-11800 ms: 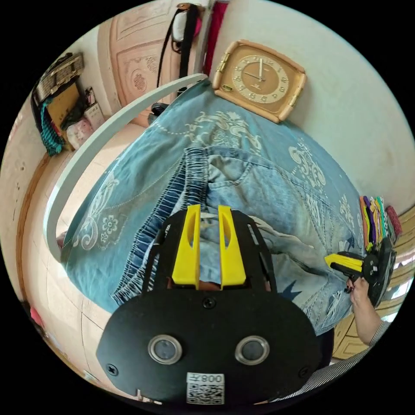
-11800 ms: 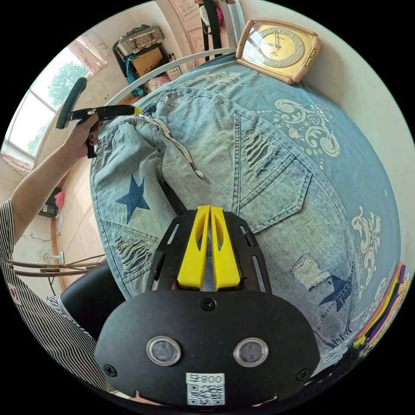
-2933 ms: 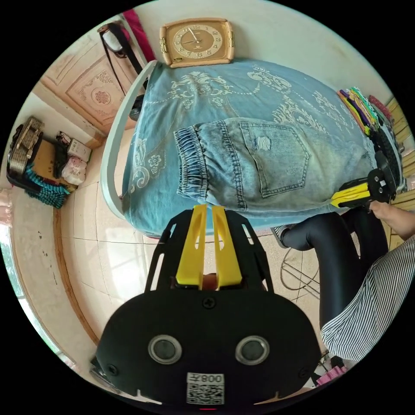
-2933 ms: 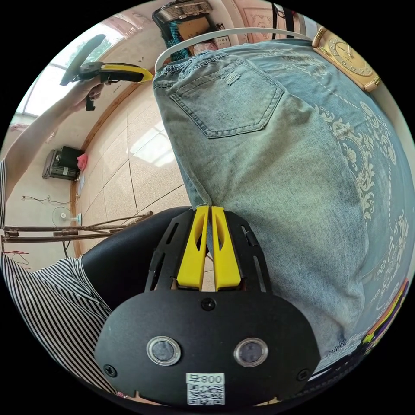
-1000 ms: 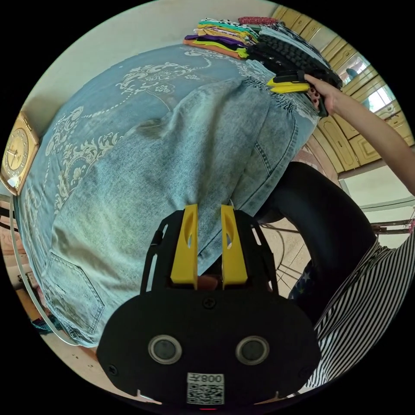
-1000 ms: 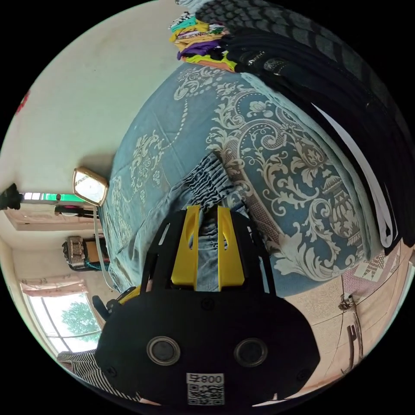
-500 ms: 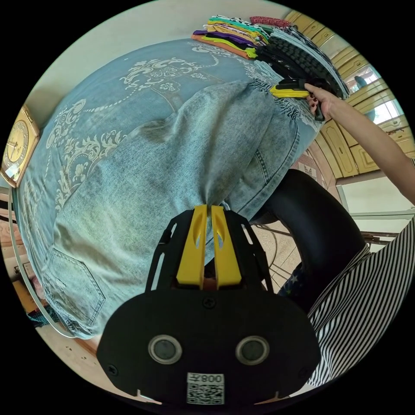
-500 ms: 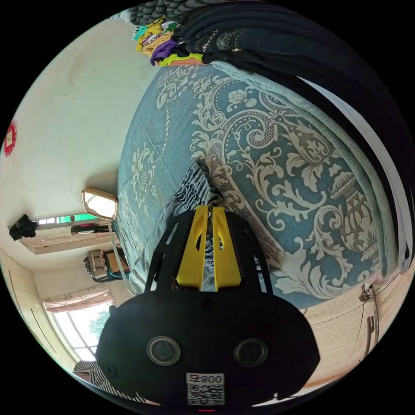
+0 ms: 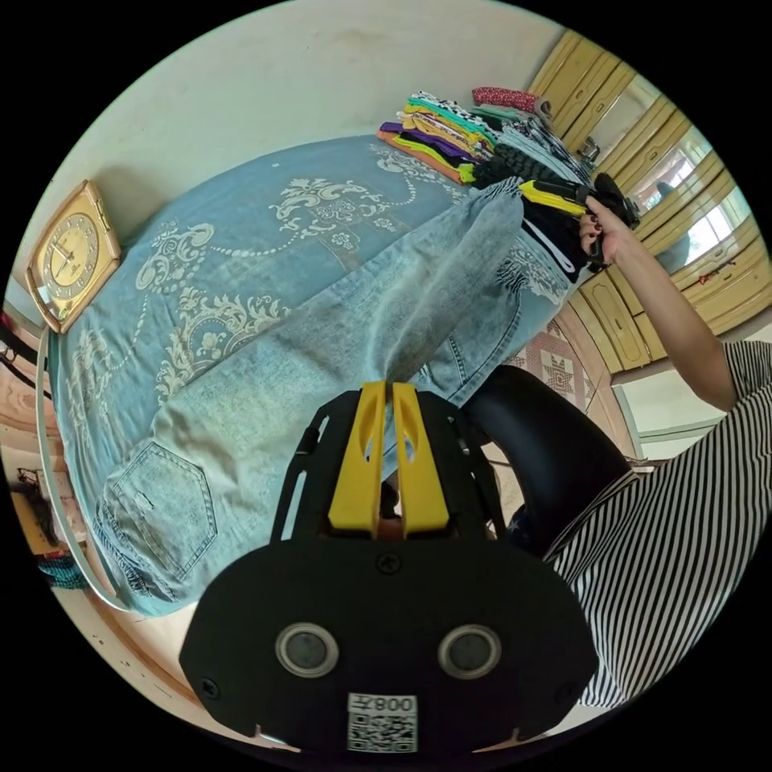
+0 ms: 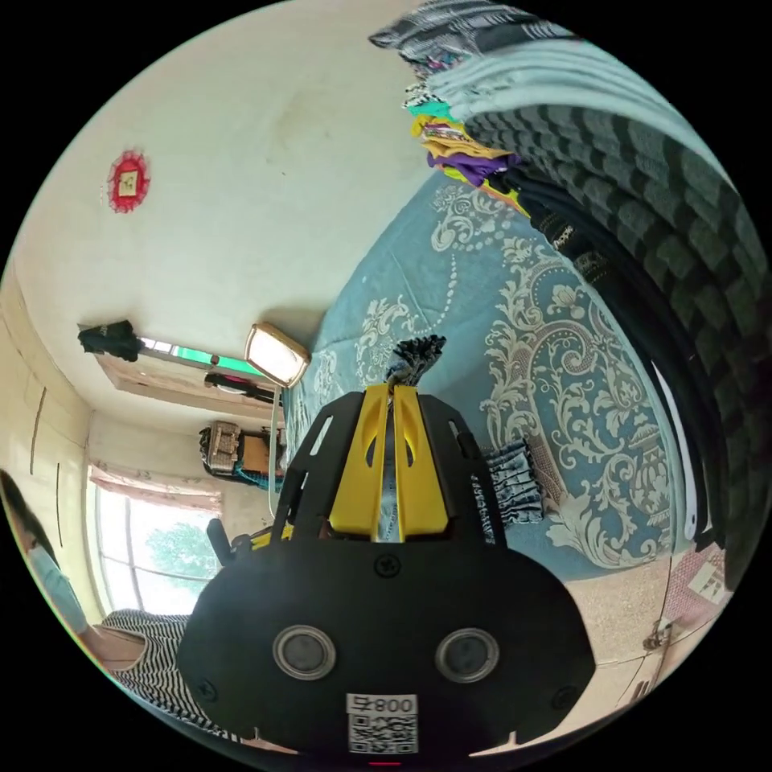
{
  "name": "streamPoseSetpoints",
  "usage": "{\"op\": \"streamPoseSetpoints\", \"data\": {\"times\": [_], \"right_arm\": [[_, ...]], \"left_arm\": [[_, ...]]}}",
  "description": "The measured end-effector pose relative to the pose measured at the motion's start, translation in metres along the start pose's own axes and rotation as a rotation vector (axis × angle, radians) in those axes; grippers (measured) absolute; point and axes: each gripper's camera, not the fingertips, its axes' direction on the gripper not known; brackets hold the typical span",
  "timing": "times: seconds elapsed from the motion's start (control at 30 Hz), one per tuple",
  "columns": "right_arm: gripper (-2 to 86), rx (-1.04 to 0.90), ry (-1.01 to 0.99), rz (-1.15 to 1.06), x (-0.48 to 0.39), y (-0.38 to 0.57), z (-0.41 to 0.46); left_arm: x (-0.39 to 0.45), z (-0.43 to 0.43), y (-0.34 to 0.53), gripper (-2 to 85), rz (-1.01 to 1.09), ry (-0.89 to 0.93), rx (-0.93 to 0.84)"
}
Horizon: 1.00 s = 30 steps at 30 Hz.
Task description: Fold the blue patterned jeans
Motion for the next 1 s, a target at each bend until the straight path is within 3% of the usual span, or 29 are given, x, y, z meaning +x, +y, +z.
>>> {"op": "streamPoseSetpoints", "data": {"times": [0.17,0.3,0.5,0.83,1.0], "right_arm": [[0.6,0.005,0.054,-0.035,0.01,0.033,-0.027],[0.6,-0.076,0.108,0.108,0.06,0.065,-0.015],[0.6,-0.09,0.089,0.161,0.083,0.077,-0.013],[0.6,-0.147,0.1,0.18,0.089,0.068,0.016],[0.7,-0.138,0.076,0.185,0.086,0.068,0.031]], "left_arm": [[0.016,0.032,-0.006,1.7,0.054,-0.016,-0.127],[0.02,0.064,-0.015,1.6,0.049,-0.04,-0.261],[0.015,0.068,-0.034,1.9,0.022,-0.041,-0.299],[-0.003,0.048,-0.048,2.8,-0.049,0.0,-0.293],[-0.013,0.007,-0.048,3.9,-0.087,0.017,-0.186]]}}
